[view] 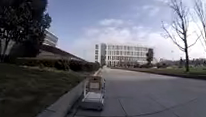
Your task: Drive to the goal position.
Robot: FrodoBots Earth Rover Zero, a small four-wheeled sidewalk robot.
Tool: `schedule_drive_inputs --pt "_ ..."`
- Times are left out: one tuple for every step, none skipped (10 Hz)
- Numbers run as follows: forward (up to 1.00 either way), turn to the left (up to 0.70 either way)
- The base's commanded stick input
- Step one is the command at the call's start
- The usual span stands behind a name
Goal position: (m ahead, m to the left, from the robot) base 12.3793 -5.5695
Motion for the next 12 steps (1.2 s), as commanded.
schedule_drive_inputs --pt "0.00 0.00" --pt "0.00 0.00" --pt "0.00 0.00" --pt "0.00 0.00" --pt "0.00 0.00" --pt "0.00 0.00" --pt "0.00 0.00" --pt "0.00 0.00" --pt "-0.39 0.00" --pt "-0.63 0.00" --pt "-0.70 0.00" --pt "-0.70 0.00"
